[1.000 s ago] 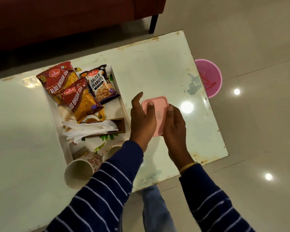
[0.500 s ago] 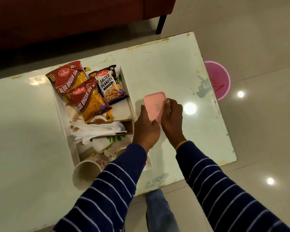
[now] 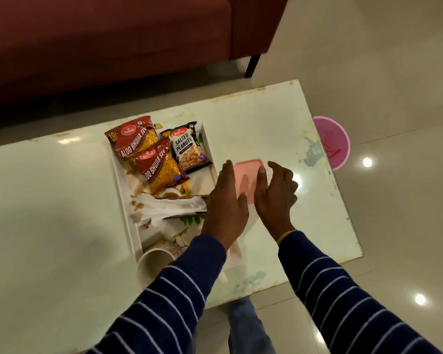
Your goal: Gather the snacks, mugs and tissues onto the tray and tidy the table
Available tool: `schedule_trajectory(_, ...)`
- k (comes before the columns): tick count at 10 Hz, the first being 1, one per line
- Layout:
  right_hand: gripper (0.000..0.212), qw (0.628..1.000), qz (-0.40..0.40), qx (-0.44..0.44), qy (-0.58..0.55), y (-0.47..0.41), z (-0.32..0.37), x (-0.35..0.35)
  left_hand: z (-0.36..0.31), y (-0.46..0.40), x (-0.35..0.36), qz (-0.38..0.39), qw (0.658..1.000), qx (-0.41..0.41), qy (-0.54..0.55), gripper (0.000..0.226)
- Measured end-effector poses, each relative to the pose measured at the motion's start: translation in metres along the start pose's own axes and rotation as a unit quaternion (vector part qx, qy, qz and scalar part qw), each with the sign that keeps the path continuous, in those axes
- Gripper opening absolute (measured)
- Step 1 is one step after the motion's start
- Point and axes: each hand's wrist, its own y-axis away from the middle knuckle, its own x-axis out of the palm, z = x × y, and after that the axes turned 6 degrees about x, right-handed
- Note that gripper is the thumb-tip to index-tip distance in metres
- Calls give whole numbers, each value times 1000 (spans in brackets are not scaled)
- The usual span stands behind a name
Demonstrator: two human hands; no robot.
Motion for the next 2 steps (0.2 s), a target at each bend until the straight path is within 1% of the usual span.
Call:
schedule_trajectory(1, 39, 997, -20, -66, 19, 20, 36, -30, -15, 14, -58, -42, 992, 89, -75, 71)
schedule_trajectory(2, 40, 991, -26, -123, 47, 38, 64, -53, -23, 26, -107, -72, 977, 149, -137, 73)
